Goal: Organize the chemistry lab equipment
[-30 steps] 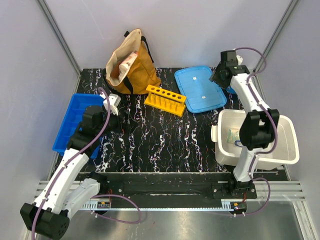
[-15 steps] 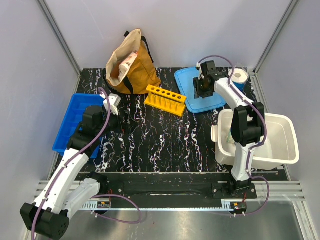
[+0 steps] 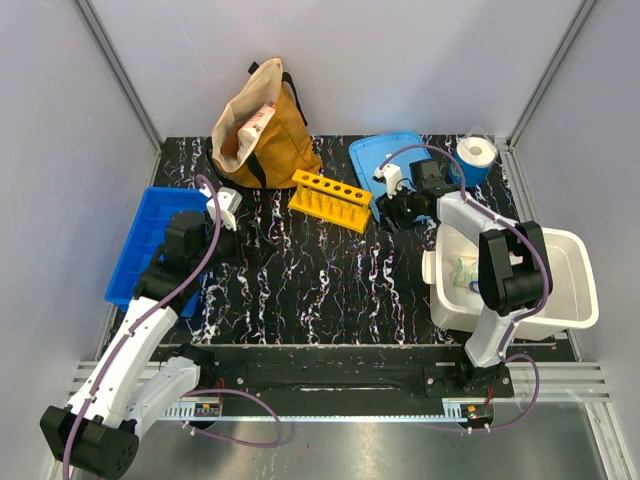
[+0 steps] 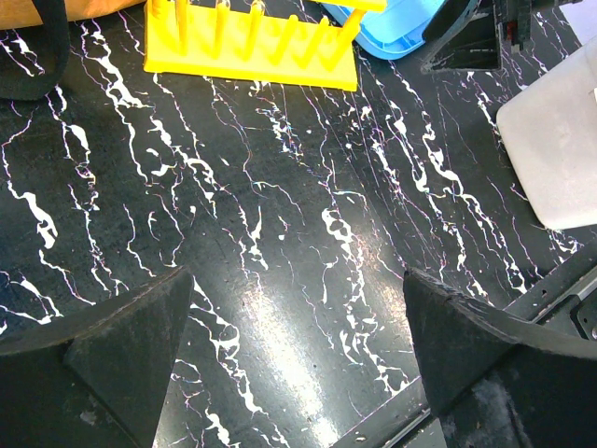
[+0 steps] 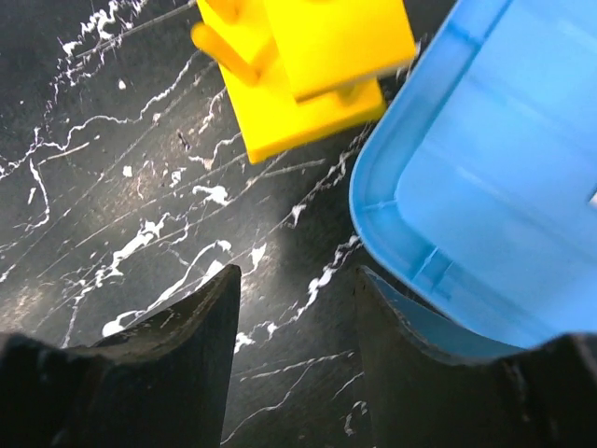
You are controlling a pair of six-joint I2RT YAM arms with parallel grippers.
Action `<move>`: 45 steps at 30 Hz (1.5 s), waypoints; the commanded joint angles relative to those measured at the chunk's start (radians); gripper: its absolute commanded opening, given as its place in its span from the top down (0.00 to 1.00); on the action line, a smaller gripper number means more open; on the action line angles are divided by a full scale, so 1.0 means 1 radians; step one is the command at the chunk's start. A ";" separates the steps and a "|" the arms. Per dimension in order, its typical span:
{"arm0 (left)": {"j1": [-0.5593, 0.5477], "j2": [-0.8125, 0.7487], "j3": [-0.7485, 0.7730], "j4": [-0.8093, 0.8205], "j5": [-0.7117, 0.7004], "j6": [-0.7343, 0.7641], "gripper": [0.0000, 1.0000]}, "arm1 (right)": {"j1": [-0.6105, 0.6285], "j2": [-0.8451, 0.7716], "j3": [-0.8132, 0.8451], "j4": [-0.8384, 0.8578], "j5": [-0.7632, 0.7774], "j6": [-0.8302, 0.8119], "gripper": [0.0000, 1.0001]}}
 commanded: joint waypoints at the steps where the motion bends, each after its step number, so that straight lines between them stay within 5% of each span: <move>1: -0.004 -0.016 0.002 0.045 0.003 0.001 0.01 | -0.001 -0.040 0.005 0.103 -0.080 -0.193 0.41; 31: -0.004 -0.010 0.002 0.045 -0.006 0.000 0.01 | 0.019 0.130 0.028 0.103 0.020 -0.477 0.43; 45: -0.004 -0.008 0.002 0.045 -0.008 0.001 0.01 | 0.044 0.182 0.042 0.097 0.098 -0.496 0.57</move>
